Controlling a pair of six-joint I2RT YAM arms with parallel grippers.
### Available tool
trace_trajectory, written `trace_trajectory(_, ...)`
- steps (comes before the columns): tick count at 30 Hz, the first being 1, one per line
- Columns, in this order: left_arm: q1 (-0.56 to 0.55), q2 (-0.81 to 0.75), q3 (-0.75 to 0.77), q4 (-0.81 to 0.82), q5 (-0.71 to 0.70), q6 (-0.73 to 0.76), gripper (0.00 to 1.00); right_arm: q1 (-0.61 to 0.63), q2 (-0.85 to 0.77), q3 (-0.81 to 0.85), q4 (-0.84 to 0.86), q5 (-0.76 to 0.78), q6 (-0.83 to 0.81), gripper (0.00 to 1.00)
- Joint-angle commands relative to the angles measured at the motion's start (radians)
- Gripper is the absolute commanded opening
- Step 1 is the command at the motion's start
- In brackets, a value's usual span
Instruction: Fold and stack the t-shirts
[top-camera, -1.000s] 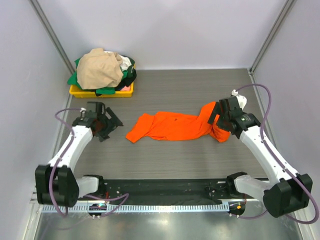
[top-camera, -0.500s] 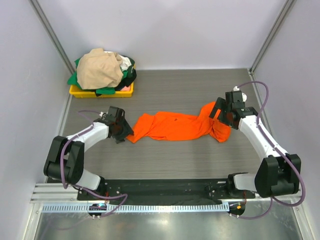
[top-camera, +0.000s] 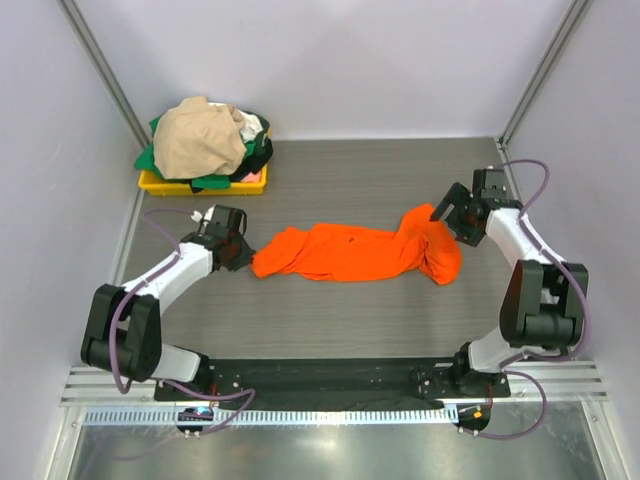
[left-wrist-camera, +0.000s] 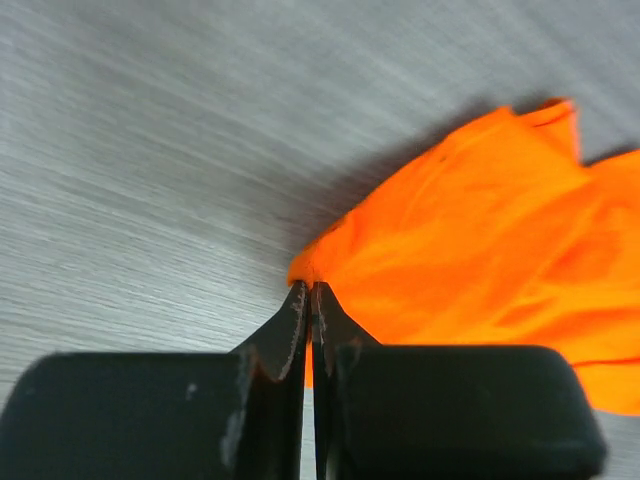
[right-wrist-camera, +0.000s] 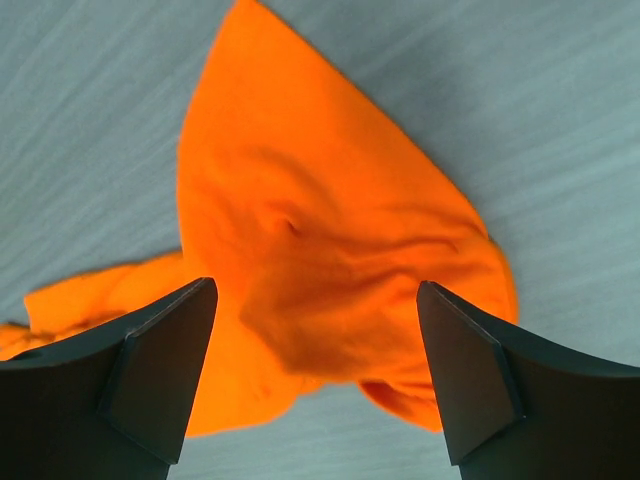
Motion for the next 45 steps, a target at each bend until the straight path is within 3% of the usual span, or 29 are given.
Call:
trace_trajectory(1, -0.002, -0.058, 0.065, -0.072, -0.06, 0.054, 0.0, 0.008, 0.085, 0.126, 0.082, 0.006, -0.005, 0.87)
trace_trajectory(12, -0.002, -0.043, 0.083, -0.105, 0.0, 0.122, 0.0, 0.096, 0.482, 0.505, -0.02, 0.204, -0.079, 0.77)
trace_trajectory(19, 0.0, -0.031, 0.078, -0.102, 0.012, 0.15, 0.0, 0.171, 0.624, 0.609, -0.073, 0.392, -0.108, 0.74)
trace_trajectory(24, 0.001, -0.035, 0.08, -0.094, 0.018, 0.15, 0.0, 0.172, 0.657, 0.573, -0.06, 0.396, -0.094, 0.5)
trace_trajectory(29, 0.006, -0.031, 0.085, -0.099, 0.024, 0.151, 0.0, 0.172, 0.682, 0.572, -0.053, 0.373, -0.104, 0.06)
trace_trajectory(30, 0.006, -0.032, 0.091, -0.105, 0.024, 0.151, 0.0, 0.172, 0.677, 0.572, -0.054, 0.365, -0.102, 0.01)
trace_trajectory(37, 0.006, -0.17, 0.261, -0.255, -0.006, 0.191, 0.0, 0.174, 0.429, 0.582, -0.126, 0.325, -0.091, 0.01)
trace_trajectory(45, 0.006, -0.408, 0.483, -0.365, 0.001, 0.3, 0.0, 0.175, -0.135, 0.616, -0.277, 0.282, -0.111, 0.01)
